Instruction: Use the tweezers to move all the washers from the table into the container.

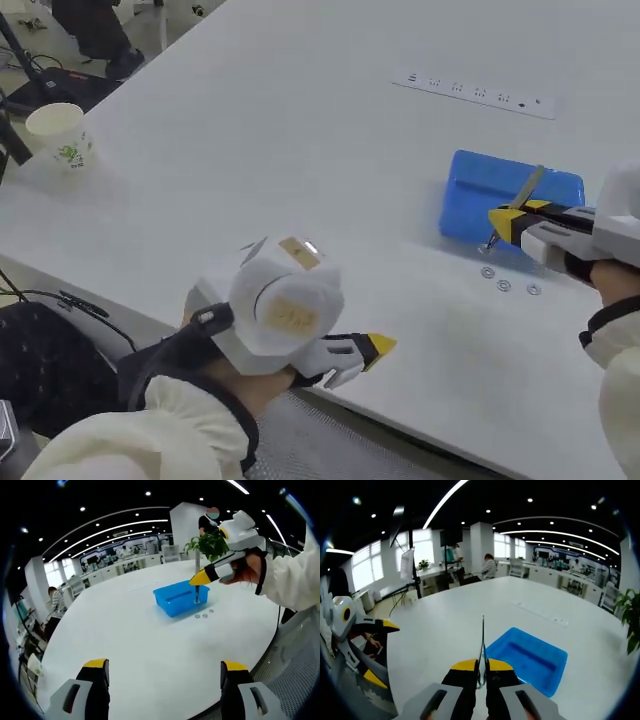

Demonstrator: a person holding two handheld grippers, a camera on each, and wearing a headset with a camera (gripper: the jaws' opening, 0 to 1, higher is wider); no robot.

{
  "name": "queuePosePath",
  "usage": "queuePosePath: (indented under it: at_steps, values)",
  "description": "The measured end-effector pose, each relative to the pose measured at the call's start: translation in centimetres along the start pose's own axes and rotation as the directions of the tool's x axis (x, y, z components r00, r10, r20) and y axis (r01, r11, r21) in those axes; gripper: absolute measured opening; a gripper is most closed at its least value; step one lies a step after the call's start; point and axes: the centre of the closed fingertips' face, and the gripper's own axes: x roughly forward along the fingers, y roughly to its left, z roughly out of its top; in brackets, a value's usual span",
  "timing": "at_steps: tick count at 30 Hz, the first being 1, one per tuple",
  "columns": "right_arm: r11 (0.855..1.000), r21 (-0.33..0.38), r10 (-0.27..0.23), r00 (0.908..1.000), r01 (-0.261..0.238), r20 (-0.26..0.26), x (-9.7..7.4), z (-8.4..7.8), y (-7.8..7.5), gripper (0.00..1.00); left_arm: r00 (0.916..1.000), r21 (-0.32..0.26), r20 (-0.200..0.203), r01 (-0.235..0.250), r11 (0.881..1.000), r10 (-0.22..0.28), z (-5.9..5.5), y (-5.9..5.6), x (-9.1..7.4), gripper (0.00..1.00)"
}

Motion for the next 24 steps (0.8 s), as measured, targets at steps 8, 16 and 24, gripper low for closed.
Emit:
queuePosePath:
  at_steps: [8,16,24]
  values:
    - [1.0,0.0,-0.007,1.0,0.007,0.004,0.2,0.5,-0.9,0.02,0.9999,0.003,-0.016,0.005,1.0,-0.005,-0.3,-0.1,0.2,0.93]
    - [1.0,-0.005,-0.02,0.9997,0.021,0.012,1.0,1.3,-2.0,0.02,0.9997,-0.015,0.013,-0.018,1.0,0.019,0.2,0.4,-0.1,0.93]
    - [0.999,-0.005,-0.034,0.9991,0.034,0.026,2.1,2.3,-2.9,0.02,0.9998,-0.015,0.002,-0.02,1.0,0.02,0.0,0.4,-0.1,0.93]
